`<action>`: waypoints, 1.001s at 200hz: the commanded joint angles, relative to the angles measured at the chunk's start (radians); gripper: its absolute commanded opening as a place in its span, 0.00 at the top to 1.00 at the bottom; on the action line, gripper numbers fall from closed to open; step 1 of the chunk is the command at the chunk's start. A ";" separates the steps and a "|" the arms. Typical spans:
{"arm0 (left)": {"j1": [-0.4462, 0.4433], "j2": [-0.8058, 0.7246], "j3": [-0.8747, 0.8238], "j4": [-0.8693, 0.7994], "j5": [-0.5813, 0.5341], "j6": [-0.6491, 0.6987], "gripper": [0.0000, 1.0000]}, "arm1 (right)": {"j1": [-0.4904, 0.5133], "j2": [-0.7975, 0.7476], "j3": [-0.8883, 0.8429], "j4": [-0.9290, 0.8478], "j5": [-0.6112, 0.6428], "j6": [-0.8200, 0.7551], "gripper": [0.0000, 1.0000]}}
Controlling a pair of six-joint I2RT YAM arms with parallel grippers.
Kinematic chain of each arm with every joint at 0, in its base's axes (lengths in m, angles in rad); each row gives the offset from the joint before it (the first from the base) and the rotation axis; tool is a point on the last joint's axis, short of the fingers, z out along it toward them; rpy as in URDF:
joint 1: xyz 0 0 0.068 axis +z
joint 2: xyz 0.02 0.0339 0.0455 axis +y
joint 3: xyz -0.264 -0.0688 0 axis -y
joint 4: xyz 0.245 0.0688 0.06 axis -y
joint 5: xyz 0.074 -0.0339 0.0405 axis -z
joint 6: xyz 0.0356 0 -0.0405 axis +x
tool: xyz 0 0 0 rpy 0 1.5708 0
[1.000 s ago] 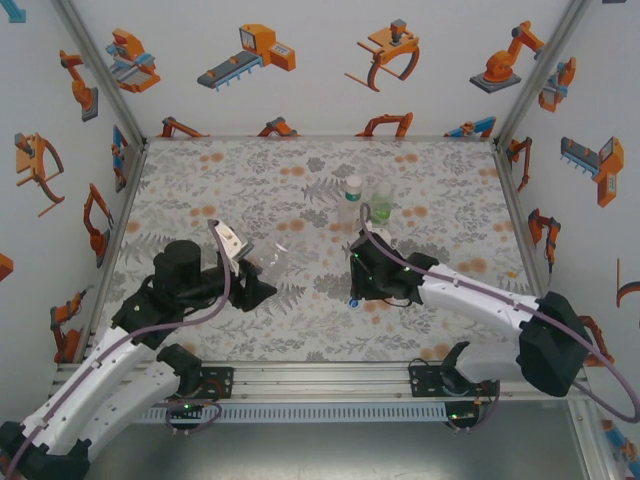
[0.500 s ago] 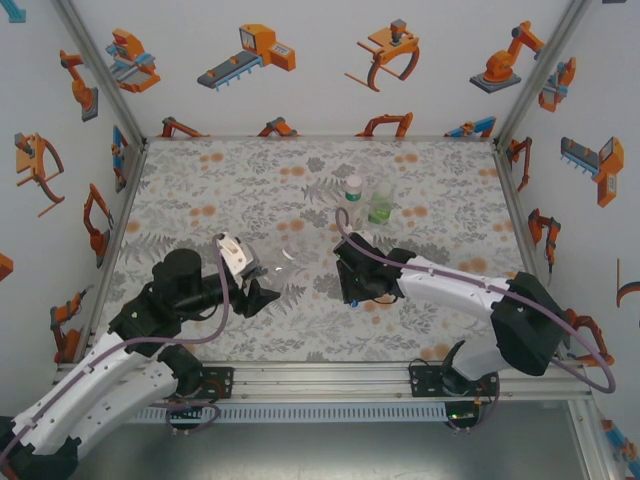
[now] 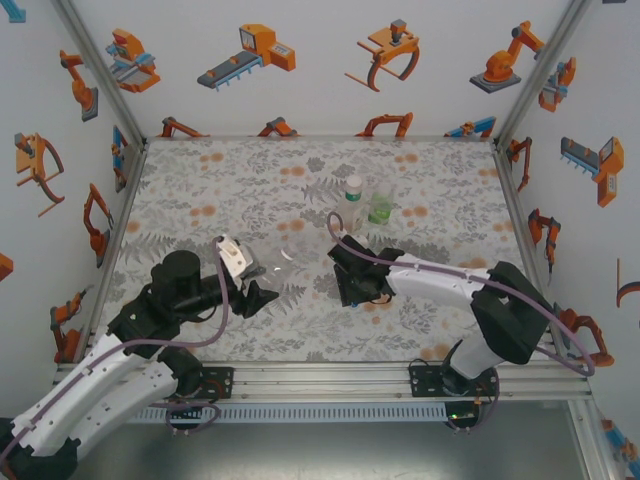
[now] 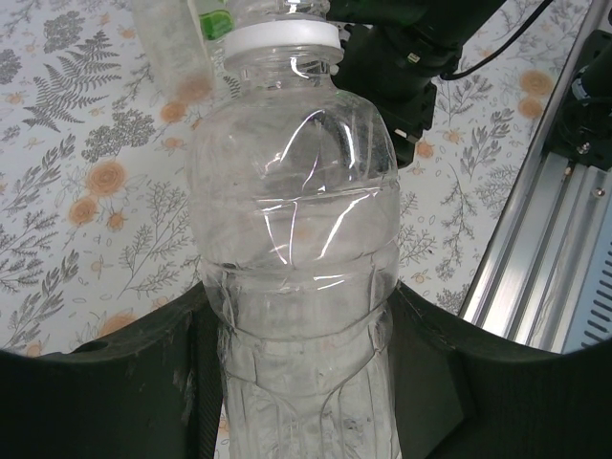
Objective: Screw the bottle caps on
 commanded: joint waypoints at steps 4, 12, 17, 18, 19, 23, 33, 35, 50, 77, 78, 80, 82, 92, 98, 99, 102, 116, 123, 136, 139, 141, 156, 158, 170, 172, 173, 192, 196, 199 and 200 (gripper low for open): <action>-0.006 -0.021 -0.013 0.001 -0.001 0.015 0.97 | 0.010 0.020 0.032 0.011 0.005 -0.019 0.55; -0.006 -0.024 -0.014 0.001 -0.002 0.014 0.97 | 0.010 0.025 0.030 0.020 0.002 -0.020 0.55; -0.007 -0.027 -0.016 0.000 -0.001 0.014 0.97 | 0.009 0.028 0.028 0.024 0.001 -0.020 0.55; -0.006 -0.027 -0.016 0.000 -0.001 0.014 0.97 | 0.009 0.029 0.028 0.025 0.001 -0.019 0.55; -0.006 -0.028 -0.016 0.000 -0.001 0.013 0.97 | 0.009 0.029 0.029 0.026 0.000 -0.019 0.55; -0.006 -0.029 -0.016 0.000 -0.001 0.013 0.97 | 0.009 0.031 0.026 0.028 0.000 -0.019 0.56; -0.007 -0.031 -0.018 -0.002 -0.002 0.011 0.97 | 0.009 0.039 0.029 0.032 0.000 -0.021 0.56; -0.007 -0.031 -0.018 -0.002 -0.003 0.011 0.97 | 0.009 0.040 0.028 0.032 0.000 -0.021 0.56; -0.007 -0.031 -0.018 -0.004 -0.005 0.011 0.98 | 0.008 0.050 0.029 0.038 -0.003 -0.025 0.57; -0.007 -0.028 -0.016 -0.004 -0.007 0.013 0.98 | 0.009 0.066 0.027 0.043 -0.006 -0.029 0.59; -0.006 -0.028 -0.016 -0.003 -0.007 0.012 0.98 | 0.009 0.067 0.027 0.043 -0.006 -0.029 0.59; -0.006 -0.027 -0.016 -0.004 -0.007 0.012 0.98 | 0.009 0.068 0.027 0.043 -0.007 -0.029 0.59; -0.007 -0.029 -0.016 -0.005 -0.007 0.012 0.98 | 0.009 0.069 0.027 0.043 -0.007 -0.029 0.59; -0.006 -0.026 -0.014 -0.007 -0.007 0.012 0.98 | 0.009 0.071 0.027 0.042 -0.008 -0.030 0.60; -0.006 -0.026 -0.012 -0.008 -0.008 0.012 0.98 | 0.009 0.072 0.027 0.041 -0.009 -0.029 0.60; -0.007 -0.026 -0.012 -0.009 -0.007 0.012 0.98 | 0.009 0.072 0.027 0.041 -0.009 -0.029 0.60; -0.006 -0.025 -0.012 -0.011 -0.007 0.012 0.98 | 0.009 0.072 0.027 0.039 -0.011 -0.029 0.60; -0.007 -0.026 -0.010 -0.014 -0.009 0.013 0.99 | 0.009 0.069 0.029 0.032 -0.018 -0.026 0.60; -0.007 -0.028 -0.010 -0.016 -0.009 0.012 0.99 | 0.009 0.065 0.029 0.026 -0.019 -0.024 0.60; -0.006 -0.031 -0.012 -0.016 -0.011 0.012 0.99 | 0.008 0.057 0.027 0.017 -0.023 -0.020 0.60; -0.007 -0.032 -0.012 -0.017 -0.010 0.012 0.99 | 0.009 0.054 0.027 0.014 -0.023 -0.020 0.60; -0.007 -0.032 -0.012 -0.017 -0.011 0.011 0.99 | 0.009 0.053 0.027 0.012 -0.024 -0.019 0.60; -0.006 -0.032 -0.014 -0.017 -0.013 0.010 0.99 | 0.009 0.044 0.027 0.004 -0.031 -0.016 0.58; -0.006 -0.033 -0.015 -0.018 -0.014 0.009 0.99 | 0.009 0.043 0.028 0.002 -0.031 -0.016 0.58; -0.006 -0.032 -0.016 -0.017 -0.013 0.009 0.99 | 0.009 0.041 0.031 -0.006 -0.036 -0.017 0.58; -0.007 -0.031 -0.017 -0.018 -0.014 0.008 0.99 | 0.010 0.041 0.032 -0.007 -0.036 -0.016 0.58; -0.007 -0.031 -0.016 -0.018 -0.013 0.008 0.99 | 0.010 0.041 0.032 -0.007 -0.036 -0.017 0.58; -0.007 -0.028 -0.018 -0.018 -0.014 0.009 1.00 | 0.011 0.040 0.036 -0.012 -0.037 -0.016 0.58; -0.007 -0.028 -0.018 -0.017 -0.013 0.007 1.00 | 0.011 0.040 0.036 -0.012 -0.036 -0.016 0.58; -0.006 -0.027 -0.019 -0.017 -0.012 0.006 1.00 | 0.010 0.039 0.037 -0.012 -0.037 -0.017 0.59; -0.007 -0.027 -0.019 -0.017 -0.013 0.006 1.00 | 0.010 0.039 0.036 -0.012 -0.037 -0.017 0.59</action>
